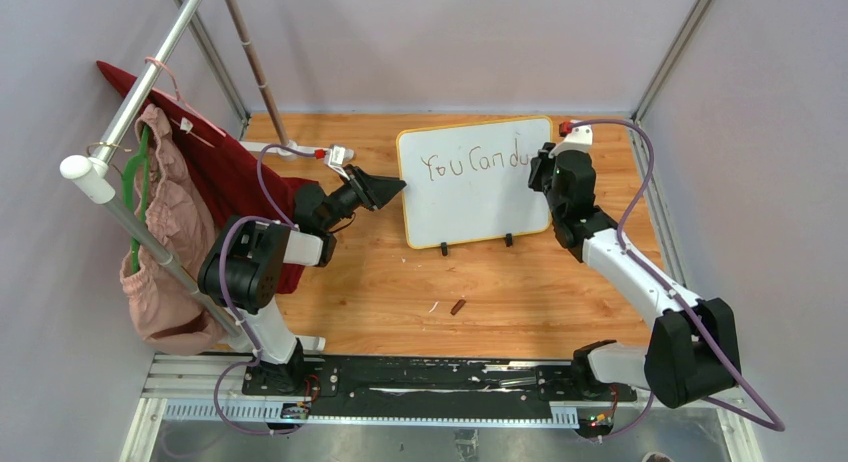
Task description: Write a sentence on the whiteboard
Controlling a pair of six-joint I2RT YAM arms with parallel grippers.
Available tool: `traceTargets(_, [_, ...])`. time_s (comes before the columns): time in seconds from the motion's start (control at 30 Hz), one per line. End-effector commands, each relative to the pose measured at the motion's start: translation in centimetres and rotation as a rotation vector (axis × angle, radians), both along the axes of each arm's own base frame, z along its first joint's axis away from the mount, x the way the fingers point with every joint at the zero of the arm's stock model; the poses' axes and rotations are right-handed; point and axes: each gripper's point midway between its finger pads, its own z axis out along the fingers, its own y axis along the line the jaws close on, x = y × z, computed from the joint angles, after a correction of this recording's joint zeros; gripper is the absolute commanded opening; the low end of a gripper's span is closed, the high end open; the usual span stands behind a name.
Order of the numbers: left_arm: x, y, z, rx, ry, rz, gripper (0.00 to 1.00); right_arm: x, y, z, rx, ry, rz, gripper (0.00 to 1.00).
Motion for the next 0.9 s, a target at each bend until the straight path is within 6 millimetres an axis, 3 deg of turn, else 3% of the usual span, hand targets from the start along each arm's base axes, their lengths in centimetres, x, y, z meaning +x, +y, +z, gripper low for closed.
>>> traceTargets(0.0, [-0.5,-0.1,-0.9,-0.006,0.032,-0.023,0.4,0.7,0.0,1.7,0.008,-0.046,0.014,0.0])
traceTargets(0.47, [-0.5,-0.1,-0.8,-0.008,0.032,-0.022,0.4,0.1,1.6,1.4,0.01,-0.046,0.067,0.0])
traceTargets(0.87, [-0.5,-0.1,-0.7,-0.014,0.032,-0.023,0.4,-0.7,2.9,-0.2,0.001,-0.004,0.109,0.0])
